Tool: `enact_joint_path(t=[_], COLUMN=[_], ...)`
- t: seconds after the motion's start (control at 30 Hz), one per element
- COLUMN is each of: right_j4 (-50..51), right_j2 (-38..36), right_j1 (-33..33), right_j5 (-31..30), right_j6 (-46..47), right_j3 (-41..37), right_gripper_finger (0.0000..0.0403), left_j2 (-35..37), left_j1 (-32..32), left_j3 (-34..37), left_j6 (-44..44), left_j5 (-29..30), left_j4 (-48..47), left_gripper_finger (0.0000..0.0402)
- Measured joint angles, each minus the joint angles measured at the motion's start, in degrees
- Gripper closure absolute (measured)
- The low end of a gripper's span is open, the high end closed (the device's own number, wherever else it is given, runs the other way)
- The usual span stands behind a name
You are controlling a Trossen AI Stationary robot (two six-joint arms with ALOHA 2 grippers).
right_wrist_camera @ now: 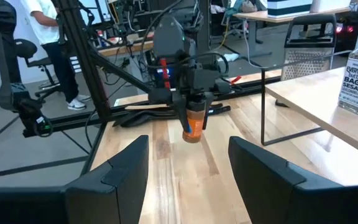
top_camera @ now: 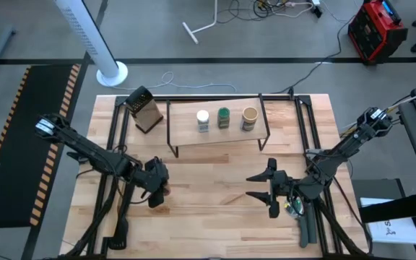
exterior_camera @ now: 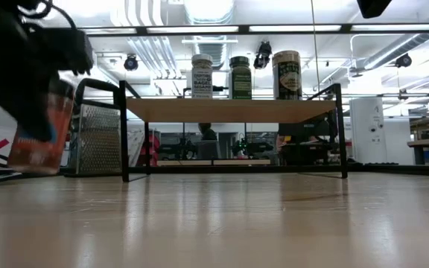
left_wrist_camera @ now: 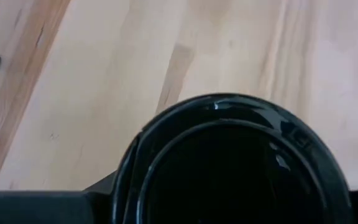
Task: Shelf spices
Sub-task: Remove the black seasoning bottle from the shelf, then remove the white seasoning bottle from the shelf
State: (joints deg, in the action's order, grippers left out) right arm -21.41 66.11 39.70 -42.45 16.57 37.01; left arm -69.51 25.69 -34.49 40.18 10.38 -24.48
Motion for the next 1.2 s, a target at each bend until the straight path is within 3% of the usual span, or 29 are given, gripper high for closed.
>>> enact_joint_path(t=[0.4, 0.7, 0.87, 1.0, 1.2], right_j4=[0.04, 0.08, 0.09, 0.07, 0.09], right_j2=[0.00, 0.00, 0.00, 0.00, 0.00], right_j1=[0.00, 0.00, 0.00, -0.21, -0.39], right_j5=[0.45, 0.47, 0.49, 0.49, 0.49], right_j6=[0.37, 0.38, 0.40, 0.43, 0.79], right_j3=[0.07, 0.09, 0.09, 0.09, 0.09], right_gripper_finger=[0.0204, 0.0204, 0.0204, 0.0204, 0.0204], left_j2=[-7.28, -1.19, 3.97, 6.59, 5.51], left_j1=[0.00, 0.00, -0.07, -0.25, -1.74], left_j3=[0.24, 0.47, -0.28, -6.73, -22.24], left_j6=[-2.89, -4.96, -5.26, -9.48, -16.26], left_j5=[0.04, -0.67, -0.12, 6.30, 18.97], left_j4=[5.83, 4.78, 3.19, -5.25, -18.66], left_gripper_finger=[0.0200, 0.0126, 0.0104, 0.0105, 0.0108])
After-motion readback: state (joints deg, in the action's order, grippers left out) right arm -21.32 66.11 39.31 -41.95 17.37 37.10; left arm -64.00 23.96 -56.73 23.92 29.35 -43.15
